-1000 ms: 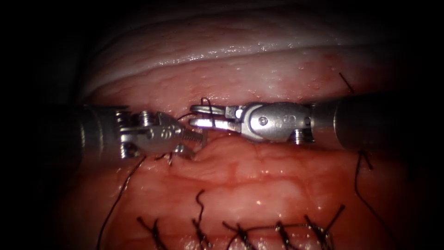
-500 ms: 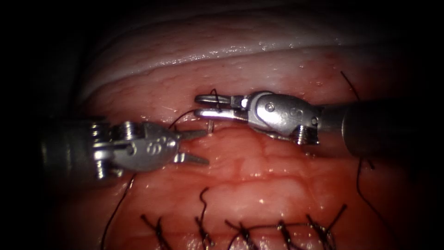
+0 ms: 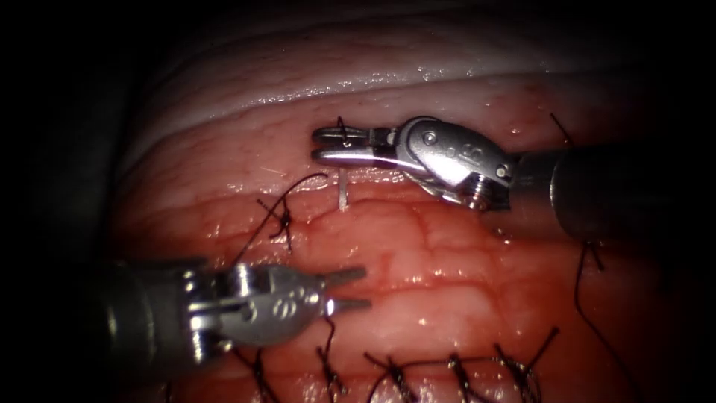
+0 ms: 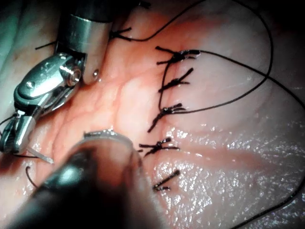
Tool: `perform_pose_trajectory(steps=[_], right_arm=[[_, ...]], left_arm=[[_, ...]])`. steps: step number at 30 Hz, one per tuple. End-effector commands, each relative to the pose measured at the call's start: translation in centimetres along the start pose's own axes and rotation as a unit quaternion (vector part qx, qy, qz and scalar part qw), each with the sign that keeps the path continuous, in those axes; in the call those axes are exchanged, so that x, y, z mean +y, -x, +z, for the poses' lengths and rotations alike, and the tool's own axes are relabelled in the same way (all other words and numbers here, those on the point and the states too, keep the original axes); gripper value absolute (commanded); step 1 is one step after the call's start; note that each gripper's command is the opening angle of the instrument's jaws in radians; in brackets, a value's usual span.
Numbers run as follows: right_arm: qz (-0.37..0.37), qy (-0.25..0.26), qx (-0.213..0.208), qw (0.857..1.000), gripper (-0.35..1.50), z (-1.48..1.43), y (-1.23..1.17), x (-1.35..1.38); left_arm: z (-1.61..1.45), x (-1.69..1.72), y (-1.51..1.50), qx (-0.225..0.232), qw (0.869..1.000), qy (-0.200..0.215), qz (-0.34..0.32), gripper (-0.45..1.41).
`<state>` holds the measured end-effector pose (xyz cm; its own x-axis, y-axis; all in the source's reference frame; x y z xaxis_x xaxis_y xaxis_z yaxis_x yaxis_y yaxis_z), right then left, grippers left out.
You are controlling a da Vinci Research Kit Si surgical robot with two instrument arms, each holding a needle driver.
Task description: Wound Closure
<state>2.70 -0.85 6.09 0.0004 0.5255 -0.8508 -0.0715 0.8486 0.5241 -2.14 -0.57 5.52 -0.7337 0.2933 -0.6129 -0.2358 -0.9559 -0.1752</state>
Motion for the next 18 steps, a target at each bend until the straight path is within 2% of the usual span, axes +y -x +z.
perform_pose_trajectory(steps=[1, 9, 13, 18], right_arm=[[0.023, -0.015, -0.003, 1.0, -0.35, 0.11, 0.03, 0.02], [0.116, -0.031, -0.014, 0.993, -0.35, 0.12, 0.04, 0.02], [0.137, -0.032, -0.015, 0.99, -0.35, 0.12, 0.04, 0.03], [0.178, -0.023, 0.002, 0.984, -0.35, 0.14, 0.04, 0.04]], left_arm=[[0.12, 0.0, 0.03, -0.003, 1.0, 0.005, 0.004, -0.06], [0.08, 0.08, 0.18, -0.012, 1.0, 0.013, 0.008, -0.06], [0.07, 0.11, 0.22, -0.016, 1.0, 0.014, 0.005, -0.08], [0.18, 0.14, 0.25, -0.012, 1.0, 0.021, 0.004, -0.08]])
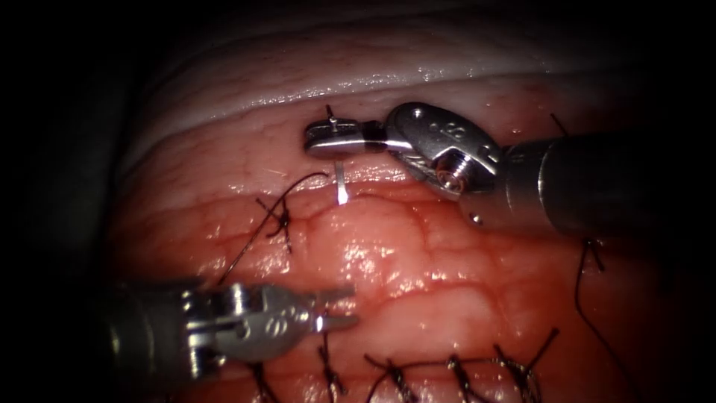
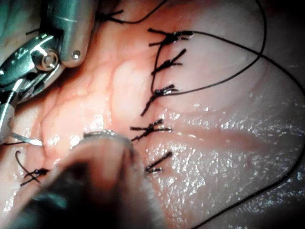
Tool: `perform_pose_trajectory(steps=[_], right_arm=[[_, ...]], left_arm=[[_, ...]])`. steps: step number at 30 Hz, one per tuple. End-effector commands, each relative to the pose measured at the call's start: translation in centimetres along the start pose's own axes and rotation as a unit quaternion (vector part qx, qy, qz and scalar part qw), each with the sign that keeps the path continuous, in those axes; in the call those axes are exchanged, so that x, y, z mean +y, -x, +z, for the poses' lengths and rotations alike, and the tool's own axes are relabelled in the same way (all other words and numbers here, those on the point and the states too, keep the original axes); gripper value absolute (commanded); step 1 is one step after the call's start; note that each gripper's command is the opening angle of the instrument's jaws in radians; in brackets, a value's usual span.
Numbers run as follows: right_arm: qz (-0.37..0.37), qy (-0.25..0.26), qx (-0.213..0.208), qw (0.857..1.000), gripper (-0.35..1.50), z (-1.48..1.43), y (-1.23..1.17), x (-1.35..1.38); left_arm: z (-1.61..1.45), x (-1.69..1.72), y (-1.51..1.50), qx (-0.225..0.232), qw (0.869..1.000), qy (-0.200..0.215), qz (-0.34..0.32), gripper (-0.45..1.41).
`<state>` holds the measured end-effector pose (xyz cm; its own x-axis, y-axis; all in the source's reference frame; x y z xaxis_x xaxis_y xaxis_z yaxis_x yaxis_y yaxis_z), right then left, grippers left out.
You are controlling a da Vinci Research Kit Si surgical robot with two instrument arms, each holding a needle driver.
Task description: Wound Closure
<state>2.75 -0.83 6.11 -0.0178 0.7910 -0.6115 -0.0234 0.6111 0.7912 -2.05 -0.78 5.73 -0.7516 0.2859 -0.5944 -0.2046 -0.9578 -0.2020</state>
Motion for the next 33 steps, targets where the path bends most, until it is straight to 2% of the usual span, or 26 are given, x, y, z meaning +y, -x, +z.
perform_pose_trajectory(steps=[1, 12, 19, 23, 29, 33], right_arm=[[0.003, 0.002, 0.003, 1.0, -0.35, 0.09, 0.02, 0.03], [0.059, 0.011, 0.01, 0.998, -0.35, 0.11, 0.04, -0.04], [0.091, -0.007, -0.009, 0.996, -0.35, 0.13, 0.07, -0.16], [0.096, -0.02, -0.012, 0.995, -0.35, 0.14, 0.1, -0.27], [0.104, -0.034, -0.001, 0.994, -0.35, 0.09, 0.13, -0.6], [0.146, -0.034, -0.001, 0.989, -0.35, 0.12, 0.13, -0.72]], left_arm=[[0.12, -0.03, 0.02, 0.002, 1.0, 0.001, -0.002, -0.08], [0.21, -0.11, 0.17, 0.002, 1.0, 0.005, -0.012, -0.08], [0.18, -0.13, 0.22, 0.002, 1.0, 0.007, -0.013, -0.08], [0.17, -0.11, 0.21, 0.002, 1.0, 0.006, -0.013, -0.08], [0.13, -0.06, 0.24, -0.002, 1.0, 0.009, -0.011, -0.1], [0.15, -0.07, 0.24, -0.002, 1.0, 0.008, -0.011, -0.1]])
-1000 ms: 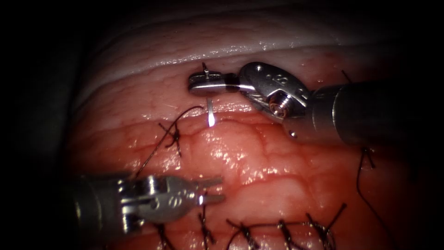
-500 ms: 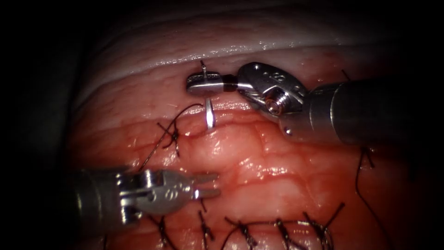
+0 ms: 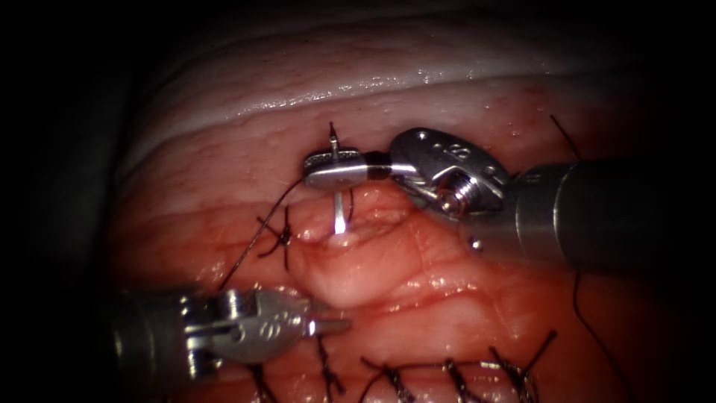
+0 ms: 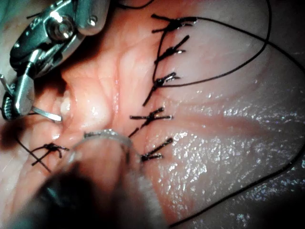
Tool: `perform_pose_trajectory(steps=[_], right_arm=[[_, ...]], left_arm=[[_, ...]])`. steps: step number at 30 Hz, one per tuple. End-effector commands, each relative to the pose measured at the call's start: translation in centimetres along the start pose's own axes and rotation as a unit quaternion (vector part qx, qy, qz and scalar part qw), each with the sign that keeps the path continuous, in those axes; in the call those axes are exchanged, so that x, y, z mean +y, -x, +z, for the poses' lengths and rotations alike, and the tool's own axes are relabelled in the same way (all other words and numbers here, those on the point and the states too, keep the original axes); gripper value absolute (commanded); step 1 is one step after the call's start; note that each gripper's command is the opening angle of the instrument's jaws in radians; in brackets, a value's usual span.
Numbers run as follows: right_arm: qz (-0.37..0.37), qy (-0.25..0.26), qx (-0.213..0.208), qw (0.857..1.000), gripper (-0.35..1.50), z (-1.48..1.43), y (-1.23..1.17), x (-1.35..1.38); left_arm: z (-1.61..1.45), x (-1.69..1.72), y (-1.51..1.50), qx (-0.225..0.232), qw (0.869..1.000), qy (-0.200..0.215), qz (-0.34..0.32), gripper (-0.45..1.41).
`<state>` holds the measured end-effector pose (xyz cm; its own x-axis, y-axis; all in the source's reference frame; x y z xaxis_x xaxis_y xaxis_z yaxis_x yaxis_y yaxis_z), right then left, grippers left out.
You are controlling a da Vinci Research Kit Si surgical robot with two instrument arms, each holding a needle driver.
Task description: Wound Closure
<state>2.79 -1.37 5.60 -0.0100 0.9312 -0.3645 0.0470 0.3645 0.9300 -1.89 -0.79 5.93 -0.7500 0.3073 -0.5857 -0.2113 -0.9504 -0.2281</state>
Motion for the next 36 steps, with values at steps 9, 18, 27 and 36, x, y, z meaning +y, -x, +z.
perform_pose_trajectory(steps=[9, 18, 27, 36], right_arm=[[0.114, -0.021, 0.021, 0.993, -0.35, 0.2, 0.14, -0.01], [0.232, -0.037, 0.007, 0.972, -0.35, 0.21, 0.36, -0.34], [0.2, 0.01, 0.036, 0.979, -0.35, 0.32, 0.26, -0.4], [0.132, 0.089, 0.103, 0.982, 0.78, 0.11, -0.02, 0.07]], left_arm=[[0.11, -0.01, -0.03, 0.002, 1.0, 0.001, -0.001, -0.1], [0.09, -0.03, -0.02, 0.002, 1.0, 0.003, -0.001, -0.11], [0.08, -0.03, -0.02, 0.002, 1.0, 0.003, -0.001, -0.11], [-0.15, 0.11, -0.07, 0.038, 0.999, -0.014, 0.01, -0.06]])
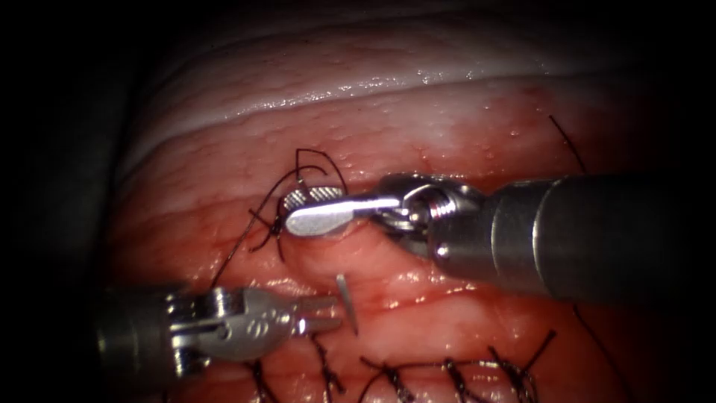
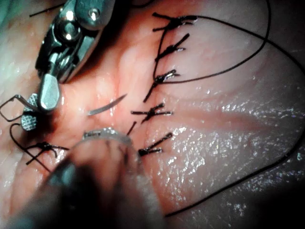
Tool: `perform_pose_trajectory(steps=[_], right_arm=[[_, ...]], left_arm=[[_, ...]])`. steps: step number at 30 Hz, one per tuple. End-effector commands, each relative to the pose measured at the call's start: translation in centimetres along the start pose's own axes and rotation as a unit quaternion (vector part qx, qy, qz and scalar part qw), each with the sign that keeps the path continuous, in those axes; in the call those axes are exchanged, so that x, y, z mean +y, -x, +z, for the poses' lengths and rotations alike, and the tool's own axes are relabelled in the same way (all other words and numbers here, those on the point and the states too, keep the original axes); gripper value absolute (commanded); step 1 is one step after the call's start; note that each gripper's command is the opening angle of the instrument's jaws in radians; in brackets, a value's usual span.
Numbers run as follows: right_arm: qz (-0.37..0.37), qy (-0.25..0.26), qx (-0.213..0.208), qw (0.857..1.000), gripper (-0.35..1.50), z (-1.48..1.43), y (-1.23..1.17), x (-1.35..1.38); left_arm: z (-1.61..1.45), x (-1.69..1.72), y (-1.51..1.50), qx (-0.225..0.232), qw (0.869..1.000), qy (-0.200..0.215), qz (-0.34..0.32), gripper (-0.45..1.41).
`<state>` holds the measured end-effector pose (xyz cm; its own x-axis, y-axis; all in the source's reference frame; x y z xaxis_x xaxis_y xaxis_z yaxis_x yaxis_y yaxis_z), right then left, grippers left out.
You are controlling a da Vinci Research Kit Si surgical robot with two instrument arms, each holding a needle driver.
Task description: Wound Closure
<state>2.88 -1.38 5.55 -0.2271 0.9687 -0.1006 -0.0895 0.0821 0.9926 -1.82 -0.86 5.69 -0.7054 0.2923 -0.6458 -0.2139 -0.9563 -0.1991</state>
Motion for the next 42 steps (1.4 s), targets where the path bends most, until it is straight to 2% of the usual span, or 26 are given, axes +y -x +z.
perform_pose_trajectory(steps=[1, 4, 6, 10, 12, 16, 20, 22, 23, 24, 27, 28, 29, 32, 37, 38, 39, 41, 42], right_arm=[[-0.014, 0.012, -0.001, 1.0, 0.79, 0.01, -0.09, 0.15], [-0.027, 0.032, -0.003, 0.999, 0.91, -0.1, -0.23, 0.31], [-0.03, 0.047, -0.009, 0.998, 0.96, -0.23, -0.34, 0.42], [-0.032, 0.054, -0.022, 0.998, 0.89, -0.38, -0.42, 0.5], [-0.026, 0.051, -0.027, 0.998, 0.79, -0.52, -0.46, 0.52], [-0.026, 0.053, -0.028, 0.998, 0.71, -0.64, -0.46, 0.51], [-0.026, 0.055, -0.016, 0.998, 0.67, -0.72, -0.43, 0.46], [-0.025, 0.05, -0.012, 0.998, 0.47, -0.78, -0.38, 0.39], [-0.024, 0.048, -0.01, 0.999, 0.42, -0.79, -0.37, 0.37], [-0.023, 0.048, -0.011, 0.999, 0.42, -0.8, -0.35, 0.33], [-0.023, 0.048, -0.012, 0.999, 0.42, -0.82, -0.31, 0.21], [-0.07, 0.044, -0.017, 0.996, 0.39, -0.83, -0.3, 0.11], [-0.126, 0.033, -0.023, 0.991, 0.2, -0.83, -0.29, 0.01], [-0.191, 0.011, -0.036, 0.981, 0.19, -0.81, -0.26, -0.14], [-0.288, 0.019, -0.066, 0.955, 0.19, -0.69, -0.16, -0.32], [-0.302, 0.02, -0.069, 0.951, 0.2, -0.66, -0.14, -0.34], [-0.339, 0.025, -0.084, 0.937, 0.29, -0.6, -0.12, -0.35], [-0.387, 0.03, -0.11, 0.915, 0.29, -0.57, -0.11, -0.35], [-0.398, 0.031, -0.115, 0.909, 0.31, -0.57, -0.1, -0.34]], left_arm=[[0.03, 0.0, -0.02, 0.011, 1.0, -0.009, 0.007, -0.05], [-0.08, -0.07, -0.08, 0.043, 0.998, -0.028, 0.023, -0.01], [-0.14, -0.16, -0.14, 0.068, 0.996, -0.05, 0.036, 0.09], [-0.12, -0.3, -0.25, 0.107, 0.99, -0.07, 0.052, 0.14], [-0.05, -0.37, -0.32, 0.122, 0.988, -0.076, 0.052, 0.2], [0.08, -0.32, -0.4, 0.131, 0.987, -0.076, 0.053, 0.2], [0.19, -0.3, -0.37, 0.134, 0.986, -0.077, 0.056, 0.14], [0.24, -0.35, -0.31, 0.136, 0.987, -0.074, 0.05, -0.13], [0.26, -0.36, -0.29, 0.135, 0.987, -0.071, 0.048, -0.25], [0.28, -0.37, -0.27, 0.133, 0.988, -0.067, 0.047, -0.45], [0.3, -0.39, -0.23, 0.135, 0.989, -0.053, 0.036, -0.45], [0.29, -0.39, -0.23, 0.149, 0.988, -0.038, 0.031, -0.45], [0.27, -0.38, -0.23, 0.166, 0.986, -0.018, 0.012, -0.45], [0.21, -0.38, -0.26, 0.19, 0.981, 0.017, -0.026, -0.45], [0.09, -0.44, -0.33, 0.228, 0.965, 0.079, -0.098, -0.45], [0.05, -0.47, -0.36, 0.242, 0.96, 0.09, -0.113, -0.45], [-0.01, -0.51, -0.39, 0.264, 0.949, 0.108, -0.138, -0.45], [-0.11, -0.6, -0.43, 0.293, 0.93, 0.134, -0.178, -0.45], [-0.16, -0.64, -0.42, 0.302, 0.922, 0.145, -0.193, -0.45]])
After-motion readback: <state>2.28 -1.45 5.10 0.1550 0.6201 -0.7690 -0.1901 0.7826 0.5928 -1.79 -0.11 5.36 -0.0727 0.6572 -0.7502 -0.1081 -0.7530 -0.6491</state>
